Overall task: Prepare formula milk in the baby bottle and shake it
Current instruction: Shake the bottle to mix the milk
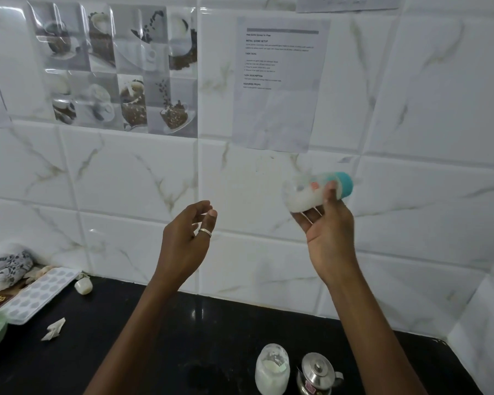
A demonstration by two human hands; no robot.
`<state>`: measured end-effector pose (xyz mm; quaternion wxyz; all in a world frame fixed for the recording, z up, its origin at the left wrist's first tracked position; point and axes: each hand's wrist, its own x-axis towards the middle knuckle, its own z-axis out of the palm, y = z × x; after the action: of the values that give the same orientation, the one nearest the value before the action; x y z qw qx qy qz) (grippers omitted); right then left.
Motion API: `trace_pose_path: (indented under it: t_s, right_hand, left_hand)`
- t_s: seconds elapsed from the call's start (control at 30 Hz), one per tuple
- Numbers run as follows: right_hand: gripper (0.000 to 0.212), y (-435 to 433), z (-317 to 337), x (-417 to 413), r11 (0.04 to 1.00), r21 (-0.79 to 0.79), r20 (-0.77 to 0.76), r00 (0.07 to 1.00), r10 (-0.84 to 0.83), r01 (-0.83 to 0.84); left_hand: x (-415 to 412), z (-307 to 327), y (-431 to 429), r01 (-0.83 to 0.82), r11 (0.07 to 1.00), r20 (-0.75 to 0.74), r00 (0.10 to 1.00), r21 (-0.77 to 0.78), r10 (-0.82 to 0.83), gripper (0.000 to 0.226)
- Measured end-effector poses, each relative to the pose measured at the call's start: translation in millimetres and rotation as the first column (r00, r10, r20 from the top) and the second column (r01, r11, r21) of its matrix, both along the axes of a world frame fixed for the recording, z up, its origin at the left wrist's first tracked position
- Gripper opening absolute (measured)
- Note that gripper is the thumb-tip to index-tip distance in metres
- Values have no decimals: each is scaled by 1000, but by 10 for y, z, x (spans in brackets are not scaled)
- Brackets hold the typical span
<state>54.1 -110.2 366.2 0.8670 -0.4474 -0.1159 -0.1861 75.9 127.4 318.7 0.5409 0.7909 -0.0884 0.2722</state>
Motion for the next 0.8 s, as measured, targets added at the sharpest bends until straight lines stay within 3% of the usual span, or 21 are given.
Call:
trace_pose_path:
  t_s: [0.07,0.13,0.17,0.2,0.27,0.33,0.37,0.4,0.53,0.6,0.7,0.73,0.8]
  right_hand:
    - [58,73,-44,-48,976,-216,-50,999,6,-17]
    - [65,115,-118,-87,885,-455,-93,994,63,-99]
    - [64,97,-131,-82,869,-482,-93,993,77,-113]
    - [61,75,-107,-80,895,-435,-77,994,75,-101]
    - [54,20,-13,-59,978,-197,-58,997,50,-61]
    - [51,-48,71,-3,999,31,-49,999,-15,17]
    - [50,-53,73,9,997,62,-40,999,-37,39]
    - [50,-30,60,-8,999,25,-41,998,-43,44]
    - [62,80,-104,-99,925,-366,-93,993,70,-99]
    - [60,42,-86,-106,960,-272,-42,997,57,-67]
    - [43,-25,4,-47,998,54,-23,999,-39,40]
    - [39,-11,5,-36,996,77,-22,998,-52,53]
    - [45,85,-27,-73,997,-75,-57,998,-29,25]
  left_hand:
    - [0,14,-9,5,1000,0,1000,0,-5,37]
    - [2,29,-24,8,1000,5,1000,10,-8,38]
    - [0,31,-25,10,1000,7,1000,11,-10,38]
    - [-3,31,-26,13,1000,6,1000,6,-13,37]
    - [-17,22,-9,13,1000,4,1000,-1,-13,37]
    - [-25,17,15,9,1000,4,1000,1,-9,38]
    - [-24,17,22,7,1000,4,1000,-1,-7,39]
    - [-22,18,26,6,1000,3,1000,-4,-6,38]
    - [-23,33,7,16,1000,0,1000,-2,-16,38]
    - [-34,32,5,19,1000,1,1000,0,-19,38]
    - [-46,36,34,10,1000,3,1000,-4,-10,37]
    - [-45,39,42,9,1000,1,1000,-7,-9,37]
    - [-41,47,41,9,1000,3,1000,0,-9,37]
